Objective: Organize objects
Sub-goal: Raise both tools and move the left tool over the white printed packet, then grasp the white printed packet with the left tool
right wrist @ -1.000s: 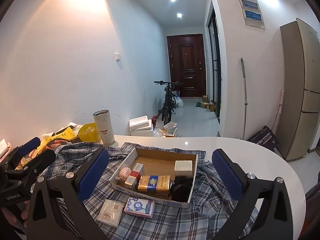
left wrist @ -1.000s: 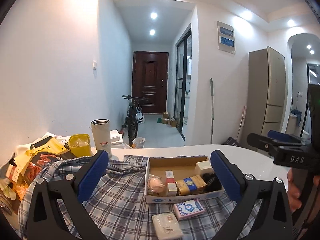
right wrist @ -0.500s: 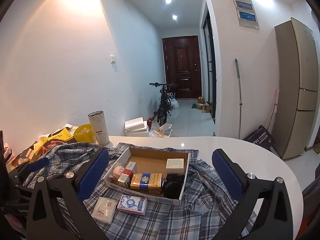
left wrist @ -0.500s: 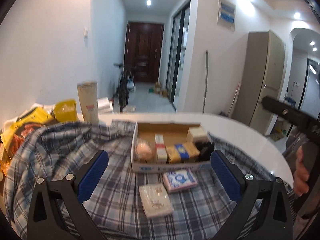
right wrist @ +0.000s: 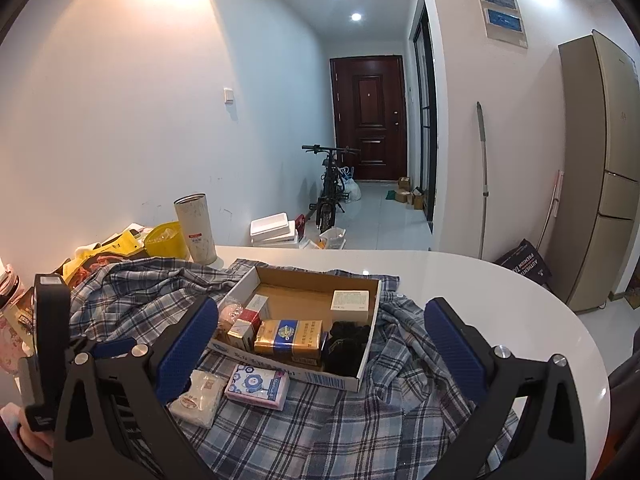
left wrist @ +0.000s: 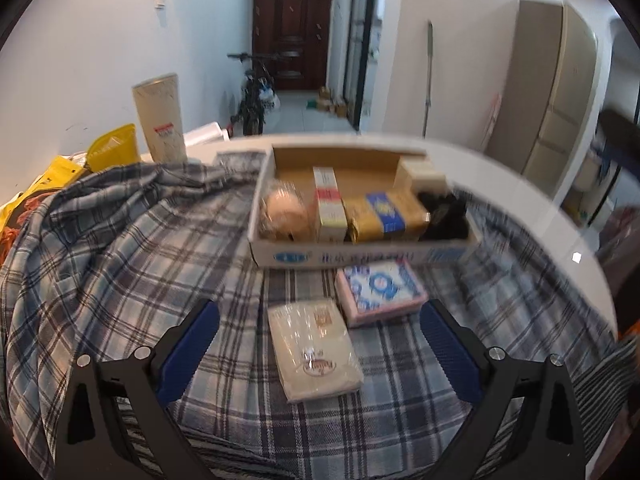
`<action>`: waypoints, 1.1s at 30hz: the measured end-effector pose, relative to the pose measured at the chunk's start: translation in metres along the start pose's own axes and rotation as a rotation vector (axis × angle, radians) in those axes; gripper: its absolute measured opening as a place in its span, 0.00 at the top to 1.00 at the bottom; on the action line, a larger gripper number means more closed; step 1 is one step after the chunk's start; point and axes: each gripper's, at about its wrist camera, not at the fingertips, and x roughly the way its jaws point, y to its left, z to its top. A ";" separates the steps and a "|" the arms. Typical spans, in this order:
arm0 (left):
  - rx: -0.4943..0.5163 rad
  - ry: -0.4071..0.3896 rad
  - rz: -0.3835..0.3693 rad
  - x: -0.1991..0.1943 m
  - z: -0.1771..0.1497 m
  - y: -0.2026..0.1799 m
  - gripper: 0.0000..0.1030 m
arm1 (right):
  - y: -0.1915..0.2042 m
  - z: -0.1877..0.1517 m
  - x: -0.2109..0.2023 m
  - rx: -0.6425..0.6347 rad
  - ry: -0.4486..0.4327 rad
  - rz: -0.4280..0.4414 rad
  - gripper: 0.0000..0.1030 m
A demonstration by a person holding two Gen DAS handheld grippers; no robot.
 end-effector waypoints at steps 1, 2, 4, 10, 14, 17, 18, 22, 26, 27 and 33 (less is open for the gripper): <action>0.017 0.029 0.004 0.007 -0.003 -0.002 0.08 | -0.001 -0.001 0.001 -0.001 0.005 -0.002 0.00; 0.027 0.051 0.002 0.013 -0.005 -0.004 0.08 | -0.002 -0.002 0.002 -0.001 0.009 -0.005 0.00; 0.031 0.071 -0.014 0.020 -0.009 -0.004 0.08 | -0.005 -0.004 0.004 0.003 0.015 -0.011 0.00; -0.007 0.131 -0.004 0.040 -0.017 0.003 0.12 | -0.017 -0.009 0.011 0.038 0.038 -0.023 0.00; -0.018 0.216 -0.017 0.059 -0.021 0.005 0.20 | -0.022 -0.012 0.017 0.054 0.063 -0.014 0.00; -0.028 0.244 -0.012 0.066 -0.024 0.007 0.31 | -0.023 -0.013 0.020 0.060 0.069 -0.017 0.00; -0.031 0.239 -0.012 0.064 -0.024 0.008 0.34 | -0.023 -0.013 0.020 0.062 0.069 -0.017 0.00; -0.045 0.224 -0.011 0.060 -0.023 0.009 0.50 | -0.022 -0.013 0.021 0.066 0.074 -0.019 0.00; -0.052 0.169 -0.010 0.042 -0.017 0.014 0.52 | -0.021 -0.012 0.020 0.058 0.074 -0.025 0.00; -0.046 0.146 -0.008 0.035 -0.015 0.015 0.52 | -0.020 -0.011 0.020 0.055 0.072 -0.026 0.00; 0.023 -0.107 -0.010 -0.017 0.004 0.020 0.52 | -0.013 -0.008 0.016 0.041 0.064 -0.024 0.00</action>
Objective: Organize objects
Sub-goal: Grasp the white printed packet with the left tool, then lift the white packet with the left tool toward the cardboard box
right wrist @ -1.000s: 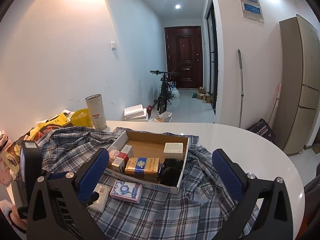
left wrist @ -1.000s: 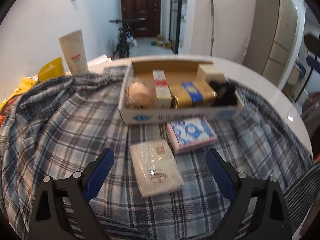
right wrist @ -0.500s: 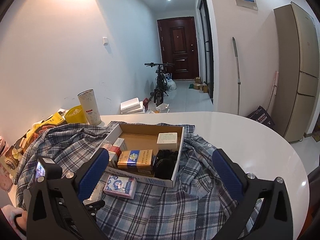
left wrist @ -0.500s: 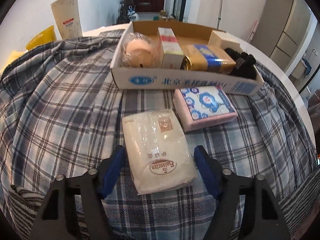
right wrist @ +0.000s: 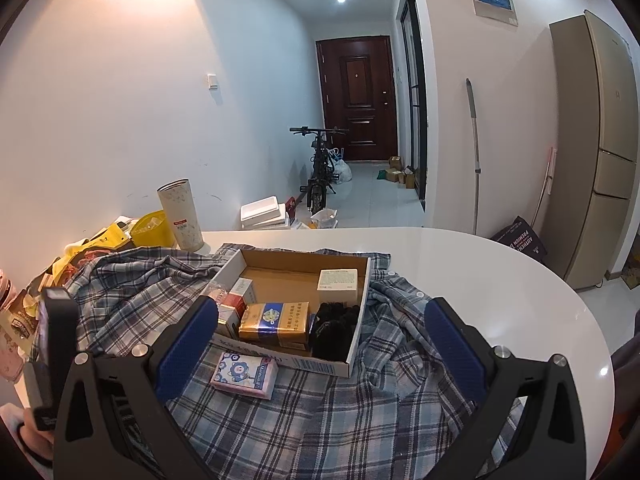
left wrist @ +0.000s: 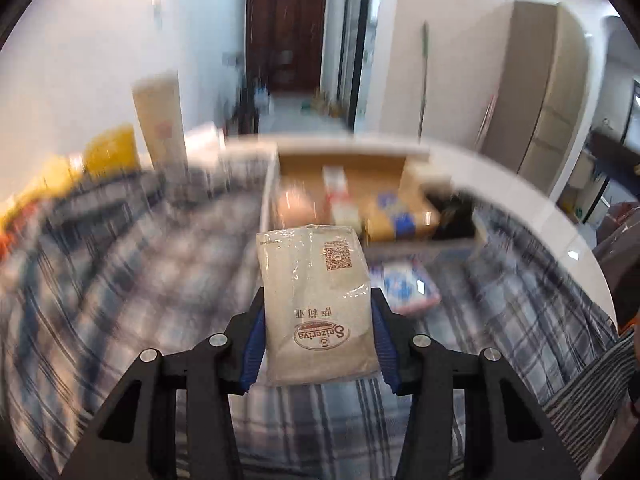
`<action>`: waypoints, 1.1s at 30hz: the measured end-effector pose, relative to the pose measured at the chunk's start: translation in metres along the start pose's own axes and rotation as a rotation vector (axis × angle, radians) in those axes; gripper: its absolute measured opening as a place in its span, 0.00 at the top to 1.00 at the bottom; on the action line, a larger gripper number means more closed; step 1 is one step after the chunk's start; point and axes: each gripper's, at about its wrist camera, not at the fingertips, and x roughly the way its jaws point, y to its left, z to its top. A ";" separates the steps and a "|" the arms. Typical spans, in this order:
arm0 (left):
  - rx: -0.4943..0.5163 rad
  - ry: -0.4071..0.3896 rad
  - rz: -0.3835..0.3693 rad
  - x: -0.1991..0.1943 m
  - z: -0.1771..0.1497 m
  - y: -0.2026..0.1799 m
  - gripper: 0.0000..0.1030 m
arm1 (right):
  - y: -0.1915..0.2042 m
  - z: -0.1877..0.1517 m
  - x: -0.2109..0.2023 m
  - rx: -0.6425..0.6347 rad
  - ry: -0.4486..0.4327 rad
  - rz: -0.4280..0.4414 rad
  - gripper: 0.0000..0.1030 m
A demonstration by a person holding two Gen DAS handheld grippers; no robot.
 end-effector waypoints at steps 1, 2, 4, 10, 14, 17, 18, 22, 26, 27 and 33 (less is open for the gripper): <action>0.020 -0.058 0.014 -0.009 0.002 0.000 0.52 | 0.002 0.001 -0.001 -0.003 -0.002 0.001 0.00; 0.037 -0.112 0.025 -0.017 0.005 -0.001 0.52 | 0.004 0.001 -0.001 -0.005 -0.004 0.002 0.00; 0.058 -0.229 0.025 -0.033 0.006 0.000 0.52 | 0.008 0.001 -0.002 -0.009 -0.007 0.003 0.00; -0.067 -0.350 0.054 -0.044 -0.003 0.017 0.52 | 0.022 0.003 0.004 -0.026 0.009 0.009 0.00; -0.119 -0.327 0.046 -0.038 -0.005 0.031 0.52 | 0.033 0.000 0.020 -0.038 0.051 0.026 0.00; -0.145 -0.319 0.043 -0.035 -0.005 0.037 0.52 | 0.042 -0.006 0.044 -0.056 0.095 0.007 0.00; -0.150 -0.314 0.040 -0.034 -0.006 0.039 0.52 | 0.044 -0.009 0.053 -0.053 0.127 0.006 0.00; -0.166 -0.321 0.050 -0.034 -0.008 0.045 0.52 | 0.049 -0.023 0.086 0.015 0.292 0.091 0.00; -0.167 -0.338 0.061 -0.037 -0.011 0.048 0.52 | 0.058 -0.038 0.112 0.039 0.402 0.106 0.00; -0.161 -0.338 0.060 -0.037 -0.011 0.047 0.52 | 0.061 -0.042 0.118 0.035 0.425 0.104 0.00; -0.132 -0.349 0.064 -0.040 -0.013 0.041 0.52 | 0.071 -0.060 0.150 0.019 0.514 0.070 0.00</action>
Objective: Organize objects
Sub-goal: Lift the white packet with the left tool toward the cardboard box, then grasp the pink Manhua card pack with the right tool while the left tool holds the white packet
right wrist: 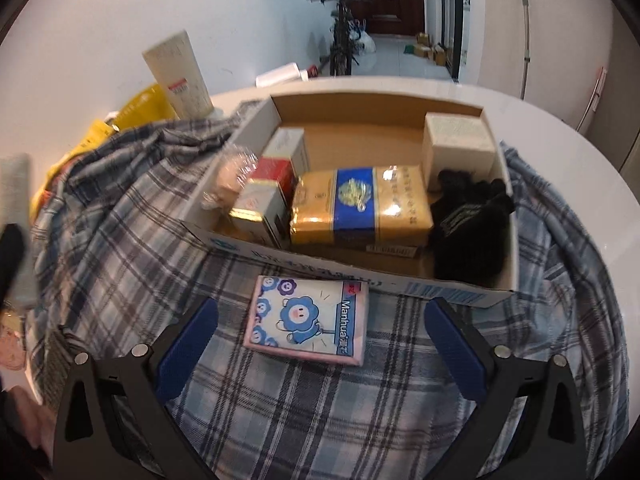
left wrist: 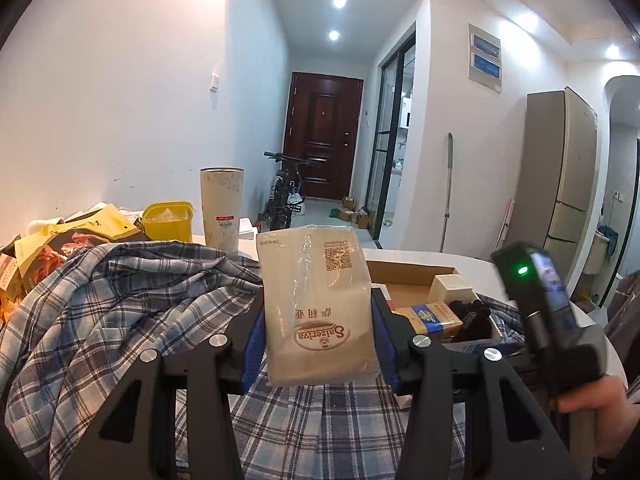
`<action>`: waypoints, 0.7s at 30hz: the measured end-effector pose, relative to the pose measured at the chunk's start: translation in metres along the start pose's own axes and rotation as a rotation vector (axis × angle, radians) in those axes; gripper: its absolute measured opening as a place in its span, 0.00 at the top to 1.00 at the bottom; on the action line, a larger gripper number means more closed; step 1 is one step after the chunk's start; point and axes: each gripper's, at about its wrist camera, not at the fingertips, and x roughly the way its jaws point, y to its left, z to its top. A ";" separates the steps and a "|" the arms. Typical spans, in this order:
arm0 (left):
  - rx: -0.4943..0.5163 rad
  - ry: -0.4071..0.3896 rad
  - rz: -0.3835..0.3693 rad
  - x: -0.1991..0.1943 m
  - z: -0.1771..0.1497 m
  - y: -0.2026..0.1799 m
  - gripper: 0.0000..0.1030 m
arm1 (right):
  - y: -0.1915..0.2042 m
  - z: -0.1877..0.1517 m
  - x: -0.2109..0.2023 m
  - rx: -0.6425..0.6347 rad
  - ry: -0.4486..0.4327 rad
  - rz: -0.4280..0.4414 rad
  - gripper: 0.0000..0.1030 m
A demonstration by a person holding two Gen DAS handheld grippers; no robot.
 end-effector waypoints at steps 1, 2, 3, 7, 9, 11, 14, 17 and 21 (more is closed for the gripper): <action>0.002 0.003 -0.003 0.001 0.000 0.000 0.52 | 0.000 0.000 0.005 0.003 0.014 0.000 0.00; 0.003 0.006 -0.005 0.001 0.000 -0.001 0.52 | 0.000 -0.002 0.010 0.004 0.028 0.002 0.00; 0.002 0.007 -0.005 0.001 0.000 -0.001 0.52 | 0.000 -0.003 0.015 0.002 0.043 0.003 0.00; -0.001 0.016 -0.005 0.004 -0.001 -0.001 0.52 | -0.002 -0.007 0.021 -0.001 0.062 -0.007 0.03; -0.001 0.020 -0.004 0.005 -0.001 0.000 0.52 | -0.001 -0.008 0.025 -0.007 0.075 -0.009 0.07; -0.001 0.023 -0.003 0.005 -0.001 0.000 0.52 | 0.001 -0.009 0.029 -0.019 0.094 -0.012 0.12; -0.001 0.021 -0.001 0.005 -0.001 0.000 0.52 | 0.003 -0.010 0.028 -0.036 0.097 -0.018 0.28; 0.000 0.020 0.000 0.006 -0.002 0.001 0.52 | 0.002 -0.011 0.021 -0.041 0.100 0.001 0.29; 0.000 0.020 0.000 0.005 -0.002 0.001 0.52 | -0.002 -0.012 0.004 -0.040 0.069 0.011 0.29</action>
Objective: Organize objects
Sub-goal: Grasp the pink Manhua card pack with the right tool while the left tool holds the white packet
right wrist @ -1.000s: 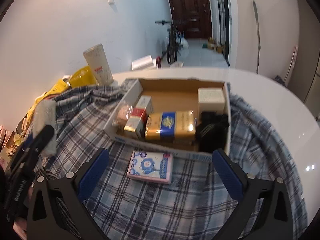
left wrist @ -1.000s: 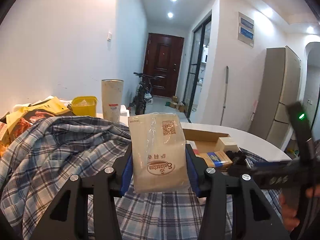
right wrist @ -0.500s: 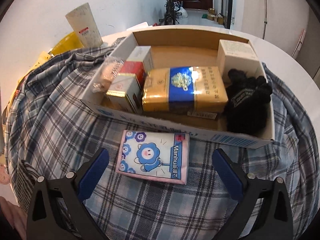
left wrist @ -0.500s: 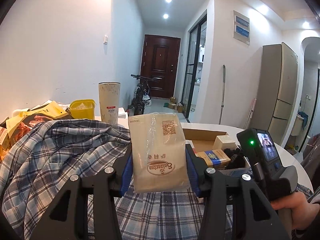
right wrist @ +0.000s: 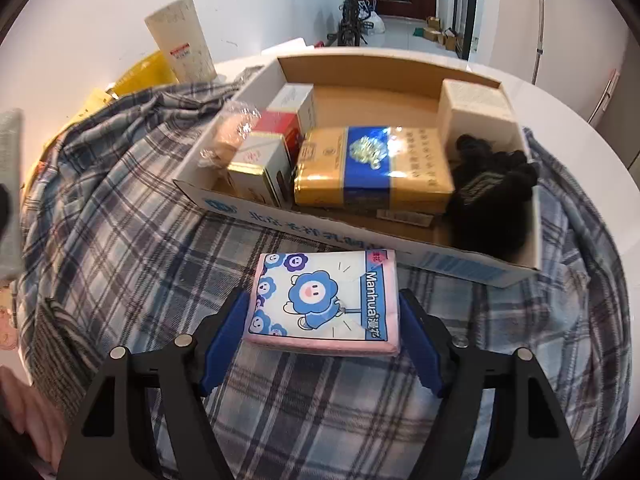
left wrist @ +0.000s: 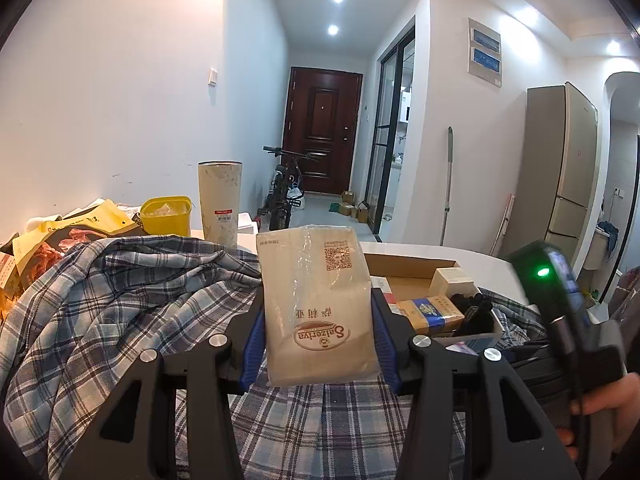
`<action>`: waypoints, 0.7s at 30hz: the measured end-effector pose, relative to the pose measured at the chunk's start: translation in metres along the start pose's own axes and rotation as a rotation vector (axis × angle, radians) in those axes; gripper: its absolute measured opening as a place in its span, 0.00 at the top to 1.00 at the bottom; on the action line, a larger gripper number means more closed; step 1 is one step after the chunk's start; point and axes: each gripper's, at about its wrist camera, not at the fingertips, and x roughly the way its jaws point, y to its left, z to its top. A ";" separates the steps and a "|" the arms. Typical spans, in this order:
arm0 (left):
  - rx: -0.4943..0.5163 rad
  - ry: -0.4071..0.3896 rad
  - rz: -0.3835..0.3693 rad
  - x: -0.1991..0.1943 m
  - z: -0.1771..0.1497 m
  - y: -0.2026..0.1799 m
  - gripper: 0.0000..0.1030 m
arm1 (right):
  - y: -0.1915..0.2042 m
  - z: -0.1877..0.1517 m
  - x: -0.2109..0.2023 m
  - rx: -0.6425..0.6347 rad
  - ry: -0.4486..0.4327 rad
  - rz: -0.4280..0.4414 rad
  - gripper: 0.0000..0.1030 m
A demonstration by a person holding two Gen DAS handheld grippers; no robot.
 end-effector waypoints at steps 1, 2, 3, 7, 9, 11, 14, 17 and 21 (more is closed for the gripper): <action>0.000 -0.001 0.000 0.000 0.000 0.000 0.52 | -0.001 -0.001 -0.004 0.001 -0.006 0.004 0.29; 0.000 -0.001 0.000 0.000 0.000 0.000 0.52 | -0.002 -0.002 -0.008 0.001 -0.012 0.008 0.29; 0.001 0.000 0.000 0.000 0.000 0.000 0.52 | -0.003 -0.003 -0.012 0.001 -0.020 0.008 0.29; 0.010 0.000 0.005 0.001 0.000 0.000 0.52 | -0.007 -0.009 -0.031 -0.027 -0.068 -0.037 0.29; 0.016 -0.001 0.009 0.001 -0.001 0.000 0.52 | -0.008 -0.011 -0.036 -0.047 -0.085 -0.063 0.29; 0.021 -0.005 0.013 0.001 0.000 0.000 0.52 | -0.011 -0.011 -0.038 -0.038 -0.071 -0.046 0.29; 0.035 -0.011 0.020 0.001 0.000 -0.003 0.52 | -0.017 -0.014 -0.042 -0.027 -0.066 -0.030 0.29; 0.038 -0.022 0.025 -0.003 0.001 -0.006 0.52 | -0.022 -0.019 -0.046 -0.024 -0.078 -0.041 0.29; 0.034 -0.041 0.036 -0.008 0.006 -0.007 0.52 | -0.030 -0.023 -0.054 -0.006 -0.083 -0.040 0.29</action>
